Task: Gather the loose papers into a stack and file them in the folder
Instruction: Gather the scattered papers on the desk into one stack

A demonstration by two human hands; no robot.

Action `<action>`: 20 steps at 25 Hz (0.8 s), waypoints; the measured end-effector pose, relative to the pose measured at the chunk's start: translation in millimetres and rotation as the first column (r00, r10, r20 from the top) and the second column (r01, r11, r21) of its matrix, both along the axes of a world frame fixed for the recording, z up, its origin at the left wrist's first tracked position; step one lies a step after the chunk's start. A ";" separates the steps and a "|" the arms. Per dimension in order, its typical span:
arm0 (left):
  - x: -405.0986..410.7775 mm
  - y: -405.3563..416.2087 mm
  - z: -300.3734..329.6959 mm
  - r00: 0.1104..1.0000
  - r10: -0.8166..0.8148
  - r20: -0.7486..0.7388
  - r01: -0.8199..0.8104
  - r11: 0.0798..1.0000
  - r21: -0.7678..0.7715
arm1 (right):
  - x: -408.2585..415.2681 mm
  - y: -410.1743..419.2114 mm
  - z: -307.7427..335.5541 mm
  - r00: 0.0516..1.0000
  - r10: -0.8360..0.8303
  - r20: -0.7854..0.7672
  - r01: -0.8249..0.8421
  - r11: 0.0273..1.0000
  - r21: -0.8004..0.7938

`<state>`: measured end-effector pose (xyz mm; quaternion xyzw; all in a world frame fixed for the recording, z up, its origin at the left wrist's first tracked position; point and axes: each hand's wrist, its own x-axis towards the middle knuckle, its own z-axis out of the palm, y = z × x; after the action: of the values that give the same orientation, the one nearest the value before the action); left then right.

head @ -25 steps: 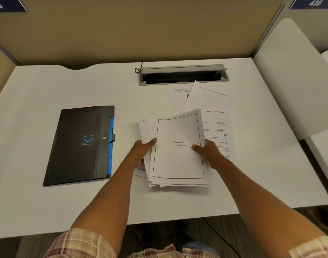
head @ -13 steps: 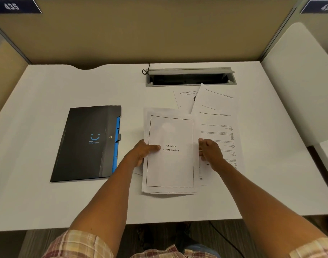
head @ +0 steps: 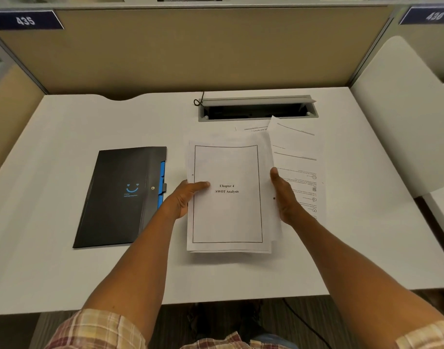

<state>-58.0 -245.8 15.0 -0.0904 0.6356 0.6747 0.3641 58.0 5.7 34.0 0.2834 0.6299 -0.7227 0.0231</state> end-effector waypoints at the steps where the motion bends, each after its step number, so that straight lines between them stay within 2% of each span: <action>1: 0.6 1.7 1.1 1.000 -0.019 0.010 0.019 1.000 0.007 | -1.7 -1.3 2.7 1.000 0.006 -0.007 -0.005 1.000 0.021; 4: 2.5 2.7 3.8 0.999 -0.033 0.023 0.033 0.999 -0.021 | -0.5 1.9 2.9 1.000 0.000 0.004 0.000 0.998 0.067; 8: 7.0 -2.0 -2.1 0.983 -0.021 0.182 0.012 0.999 0.050 | 9.1 11.5 -6.4 0.997 -0.017 0.075 0.011 0.997 0.080; 12: 23.8 6.2 -13.3 0.956 0.004 0.293 -0.002 1.000 -0.007 | 18.7 4.3 -30.5 0.968 0.077 0.241 -0.122 0.976 0.180; 14: 32.5 12.5 -17.1 0.950 0.018 0.311 -0.001 0.998 -0.055 | 23.9 -1.1 -38.5 0.965 0.072 0.253 -0.128 0.969 0.213; 18: 36.4 17.9 -19.9 0.947 -0.014 0.320 0.045 0.995 -0.089 | 27.0 -1.3 -43.6 0.978 -0.015 0.209 -0.016 0.989 0.145; 20: 35.4 18.7 -17.9 0.953 -0.028 0.302 0.058 0.994 -0.089 | 26.8 1.1 -42.1 0.975 0.033 0.220 -0.055 0.994 0.092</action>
<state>-22.5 -227.1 -3.0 -0.1954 0.6069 0.6133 0.4662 84.8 6.8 -8.1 0.3477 0.6644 -0.6549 0.0941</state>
